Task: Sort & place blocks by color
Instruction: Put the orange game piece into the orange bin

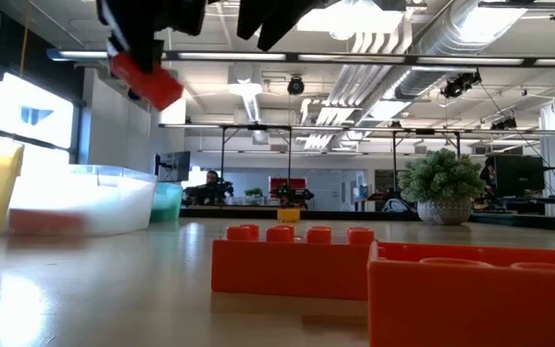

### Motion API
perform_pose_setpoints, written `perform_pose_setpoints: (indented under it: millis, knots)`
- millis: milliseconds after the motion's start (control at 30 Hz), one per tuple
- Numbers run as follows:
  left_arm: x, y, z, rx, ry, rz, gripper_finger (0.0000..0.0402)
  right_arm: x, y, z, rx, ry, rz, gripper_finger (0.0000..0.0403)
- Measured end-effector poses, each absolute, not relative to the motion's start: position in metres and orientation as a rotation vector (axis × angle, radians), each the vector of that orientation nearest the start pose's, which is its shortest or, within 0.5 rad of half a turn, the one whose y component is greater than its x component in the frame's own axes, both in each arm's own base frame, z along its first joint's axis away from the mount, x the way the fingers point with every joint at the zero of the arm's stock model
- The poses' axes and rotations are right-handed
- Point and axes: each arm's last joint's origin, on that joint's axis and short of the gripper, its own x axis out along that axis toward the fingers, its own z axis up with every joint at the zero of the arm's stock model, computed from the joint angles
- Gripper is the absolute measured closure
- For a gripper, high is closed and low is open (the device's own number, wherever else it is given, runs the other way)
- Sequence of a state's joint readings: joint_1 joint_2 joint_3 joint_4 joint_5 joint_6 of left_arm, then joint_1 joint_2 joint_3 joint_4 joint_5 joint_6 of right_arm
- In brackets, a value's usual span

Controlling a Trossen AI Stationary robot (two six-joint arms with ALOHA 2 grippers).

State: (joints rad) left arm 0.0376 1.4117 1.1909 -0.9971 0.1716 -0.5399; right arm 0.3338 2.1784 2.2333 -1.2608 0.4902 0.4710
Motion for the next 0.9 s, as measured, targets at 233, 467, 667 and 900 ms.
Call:
perform_pose_setpoints:
  millis: [233, 467, 667, 900]
  knots:
    - [0.239, 0.005, 0.269, -0.391, 1.442, 0.374, 0.0327, 0.421, 0.134, 0.303, 0.137, 1.085, -0.432, 0.0171]
    - [0.224, 0.001, 0.236, -0.332, 1.566, 0.358, 0.0327, 0.414, 0.139, 0.301, 0.286, 1.113, -0.510, 0.0171]
    - [0.217, -0.001, 0.218, -0.302, 1.611, 0.362, 0.0326, 0.398, 0.153, 0.299, 0.326, 1.182, -0.593, 0.0171]
    - [0.213, 0.000, 0.211, -0.245, 1.629, 0.383, 0.0308, 0.381, 0.182, 0.298, 0.379, 1.203, -0.615, 0.0171]
